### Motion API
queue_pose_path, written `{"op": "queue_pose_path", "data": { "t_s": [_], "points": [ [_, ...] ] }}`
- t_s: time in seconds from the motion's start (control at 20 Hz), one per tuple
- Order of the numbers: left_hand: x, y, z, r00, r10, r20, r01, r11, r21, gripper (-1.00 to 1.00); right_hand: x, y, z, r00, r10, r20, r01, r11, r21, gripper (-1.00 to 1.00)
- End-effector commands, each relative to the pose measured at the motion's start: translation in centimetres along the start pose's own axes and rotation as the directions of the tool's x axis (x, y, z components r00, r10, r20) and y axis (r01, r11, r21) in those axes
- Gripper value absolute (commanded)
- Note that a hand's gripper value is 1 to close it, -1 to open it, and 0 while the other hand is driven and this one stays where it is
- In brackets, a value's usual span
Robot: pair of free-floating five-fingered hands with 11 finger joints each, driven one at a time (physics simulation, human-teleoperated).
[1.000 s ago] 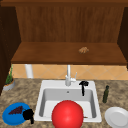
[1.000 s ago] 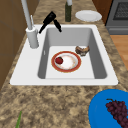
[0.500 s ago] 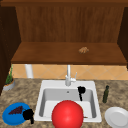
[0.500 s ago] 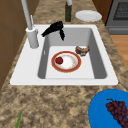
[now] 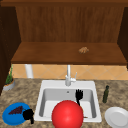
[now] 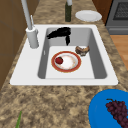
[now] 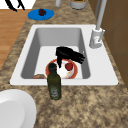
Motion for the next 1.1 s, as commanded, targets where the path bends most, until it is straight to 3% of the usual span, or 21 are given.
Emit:
{"op": "queue_pose_path", "data": {
  "t_s": [0.0,0.15,0.25,0.3,0.55,0.9,1.0,1.05],
  "points": [
    [0.0,0.0,0.0,1.0,0.0,0.0,0.0,1.0,0.0,0.0,0.5,1.1,3.0,1.0,-0.002,0.01,0.002,1.0,0.016,-1.0],
    [0.0,0.0,0.0,1.0,0.0,0.0,0.0,1.0,0.0,0.0,1.9,2.0,3.2,1.0,-0.015,0.014,0.015,0.999,0.032,-1.0],
    [0.0,0.0,0.0,1.0,0.0,0.0,0.0,1.0,0.0,0.0,2.3,2.5,2.9,1.0,-0.008,0.024,0.006,0.997,0.079,-1.0],
    [0.0,0.0,0.0,1.0,0.0,0.0,0.0,1.0,0.0,0.0,2.7,2.7,1.6,1.0,-0.004,0.03,0.0,0.991,0.134,-1.0],
    [0.0,0.0,0.0,1.0,0.0,0.0,0.0,1.0,0.0,0.0,3.8,4.0,1.0,0.996,-0.018,0.084,-0.003,0.97,0.242,-1.0],
    [0.0,0.0,0.0,1.0,0.0,0.0,0.0,1.0,0.0,0.0,5.2,6.4,-0.7,0.985,-0.043,0.164,-0.017,0.937,0.349,-1.0],
    [0.0,0.0,0.0,1.0,0.0,0.0,0.0,1.0,0.0,0.0,5.4,7.5,-2.4,0.983,-0.038,0.178,-0.027,0.936,0.352,-1.0],
    [0.0,0.0,0.0,1.0,0.0,0.0,0.0,1.0,0.0,0.0,5.3,8.4,-2.9,0.982,-0.031,0.186,-0.041,0.927,0.372,-1.0]
  ]
}}
